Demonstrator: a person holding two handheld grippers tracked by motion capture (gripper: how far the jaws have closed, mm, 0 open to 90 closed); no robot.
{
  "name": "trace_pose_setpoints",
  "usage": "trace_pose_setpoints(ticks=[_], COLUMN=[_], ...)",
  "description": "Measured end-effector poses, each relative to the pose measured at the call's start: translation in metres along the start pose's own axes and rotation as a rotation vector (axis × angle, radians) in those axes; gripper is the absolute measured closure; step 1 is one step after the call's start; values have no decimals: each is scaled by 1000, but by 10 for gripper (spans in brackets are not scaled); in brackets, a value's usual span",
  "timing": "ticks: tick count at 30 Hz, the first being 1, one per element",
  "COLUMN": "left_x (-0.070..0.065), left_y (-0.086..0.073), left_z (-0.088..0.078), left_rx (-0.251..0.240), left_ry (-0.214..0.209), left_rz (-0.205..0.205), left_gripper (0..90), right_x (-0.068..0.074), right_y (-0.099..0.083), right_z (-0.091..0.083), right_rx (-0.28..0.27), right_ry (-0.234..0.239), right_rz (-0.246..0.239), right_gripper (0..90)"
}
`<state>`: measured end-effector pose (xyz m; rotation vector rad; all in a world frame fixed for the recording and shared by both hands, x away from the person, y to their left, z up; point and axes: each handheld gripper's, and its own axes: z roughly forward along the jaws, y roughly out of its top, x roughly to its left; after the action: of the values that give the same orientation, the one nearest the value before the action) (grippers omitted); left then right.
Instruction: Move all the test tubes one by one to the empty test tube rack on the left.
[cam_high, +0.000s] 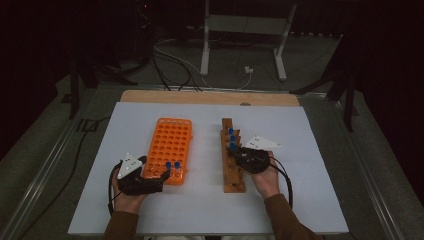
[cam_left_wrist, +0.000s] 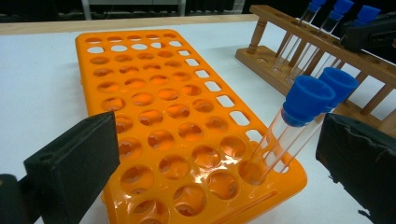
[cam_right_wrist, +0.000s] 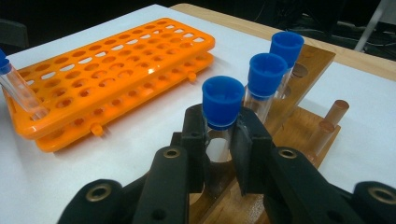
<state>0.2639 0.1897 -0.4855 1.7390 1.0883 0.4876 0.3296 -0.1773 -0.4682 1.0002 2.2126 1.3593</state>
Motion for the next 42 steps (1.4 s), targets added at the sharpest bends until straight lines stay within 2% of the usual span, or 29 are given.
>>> trace_pose_setpoints(ticks=[42], left_x=[2], left_y=[-1], left_z=[0], left_rx=[-6], left_ry=[-8], left_rz=[-19], left_gripper=[6], right_x=[0], right_y=[10], right_z=[-9], right_rx=[-37], right_ry=[13], right_rz=[13], right_gripper=[768])
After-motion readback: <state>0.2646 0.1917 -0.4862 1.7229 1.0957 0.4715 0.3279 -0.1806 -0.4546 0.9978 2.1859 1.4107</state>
